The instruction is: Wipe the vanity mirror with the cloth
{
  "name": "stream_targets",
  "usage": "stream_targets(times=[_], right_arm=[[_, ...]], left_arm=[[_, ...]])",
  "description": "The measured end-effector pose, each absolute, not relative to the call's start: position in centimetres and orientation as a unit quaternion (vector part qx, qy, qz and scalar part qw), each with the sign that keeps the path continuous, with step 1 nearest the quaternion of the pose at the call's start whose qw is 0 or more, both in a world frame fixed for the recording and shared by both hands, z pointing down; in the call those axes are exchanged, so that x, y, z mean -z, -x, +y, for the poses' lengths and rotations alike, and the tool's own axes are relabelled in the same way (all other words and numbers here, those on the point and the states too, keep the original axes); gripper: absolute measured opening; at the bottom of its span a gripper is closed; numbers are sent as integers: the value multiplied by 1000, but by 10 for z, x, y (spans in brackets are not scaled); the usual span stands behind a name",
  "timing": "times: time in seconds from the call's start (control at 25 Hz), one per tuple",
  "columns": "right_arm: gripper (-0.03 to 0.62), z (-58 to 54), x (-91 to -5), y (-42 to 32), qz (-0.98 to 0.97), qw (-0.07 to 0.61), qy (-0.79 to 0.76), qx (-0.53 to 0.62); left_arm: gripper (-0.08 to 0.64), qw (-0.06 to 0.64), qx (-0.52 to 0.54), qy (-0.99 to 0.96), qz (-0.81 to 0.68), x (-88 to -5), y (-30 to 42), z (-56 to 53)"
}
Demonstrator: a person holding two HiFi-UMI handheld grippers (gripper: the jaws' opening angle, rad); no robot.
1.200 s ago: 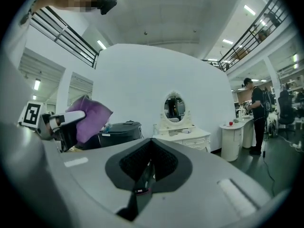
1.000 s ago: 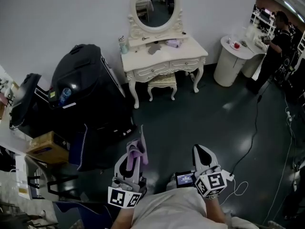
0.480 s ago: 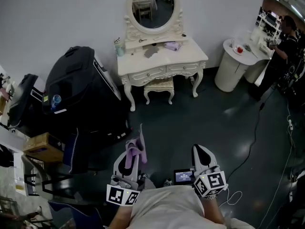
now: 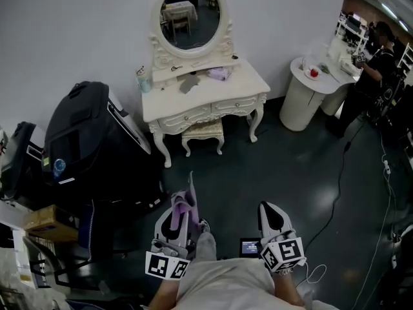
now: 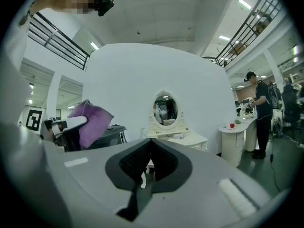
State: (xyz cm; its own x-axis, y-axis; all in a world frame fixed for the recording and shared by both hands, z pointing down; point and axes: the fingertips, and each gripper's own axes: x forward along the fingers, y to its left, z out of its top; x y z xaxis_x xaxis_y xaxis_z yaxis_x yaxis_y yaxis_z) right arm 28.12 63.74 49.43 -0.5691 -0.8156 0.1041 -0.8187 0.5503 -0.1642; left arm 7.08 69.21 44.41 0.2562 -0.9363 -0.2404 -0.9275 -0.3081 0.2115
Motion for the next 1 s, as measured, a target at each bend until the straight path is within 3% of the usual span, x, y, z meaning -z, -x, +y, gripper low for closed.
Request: stream_targets(times=[0.56, 1.0], right_arm=[[6, 442, -474, -206, -867, -3, -488, -99], [8, 362, -485, -168, -859, 7, -499, -111]], left_arm=[[95, 14, 169, -819, -548, -433, -2, 484], [97, 20, 167, -826, -538, -435, 34, 395]])
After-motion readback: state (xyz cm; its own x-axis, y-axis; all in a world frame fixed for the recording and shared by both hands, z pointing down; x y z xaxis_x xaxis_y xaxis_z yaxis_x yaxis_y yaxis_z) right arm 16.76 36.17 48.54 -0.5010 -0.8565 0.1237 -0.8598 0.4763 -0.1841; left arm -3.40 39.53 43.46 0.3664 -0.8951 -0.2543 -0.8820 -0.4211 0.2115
